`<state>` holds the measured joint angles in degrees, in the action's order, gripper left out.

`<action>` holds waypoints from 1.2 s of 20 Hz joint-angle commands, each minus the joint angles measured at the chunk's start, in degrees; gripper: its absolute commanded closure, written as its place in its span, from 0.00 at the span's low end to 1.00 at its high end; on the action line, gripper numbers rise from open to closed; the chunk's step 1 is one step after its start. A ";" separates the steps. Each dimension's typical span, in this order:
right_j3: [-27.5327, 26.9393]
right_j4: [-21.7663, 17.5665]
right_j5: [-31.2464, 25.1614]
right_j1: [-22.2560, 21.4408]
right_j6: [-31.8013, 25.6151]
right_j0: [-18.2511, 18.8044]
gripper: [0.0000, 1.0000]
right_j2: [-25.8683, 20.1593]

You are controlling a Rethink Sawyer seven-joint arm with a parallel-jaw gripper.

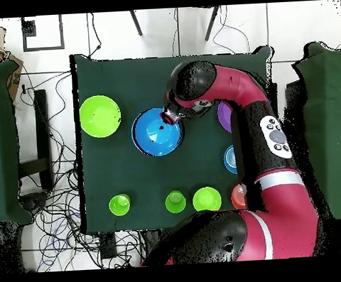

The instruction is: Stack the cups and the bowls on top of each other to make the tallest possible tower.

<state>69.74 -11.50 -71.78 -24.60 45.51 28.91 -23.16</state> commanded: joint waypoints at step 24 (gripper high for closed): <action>2.27 -1.49 9.98 1.53 10.49 -3.79 1.00 5.57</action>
<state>69.98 -11.48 -65.14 -24.49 45.51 27.24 -18.43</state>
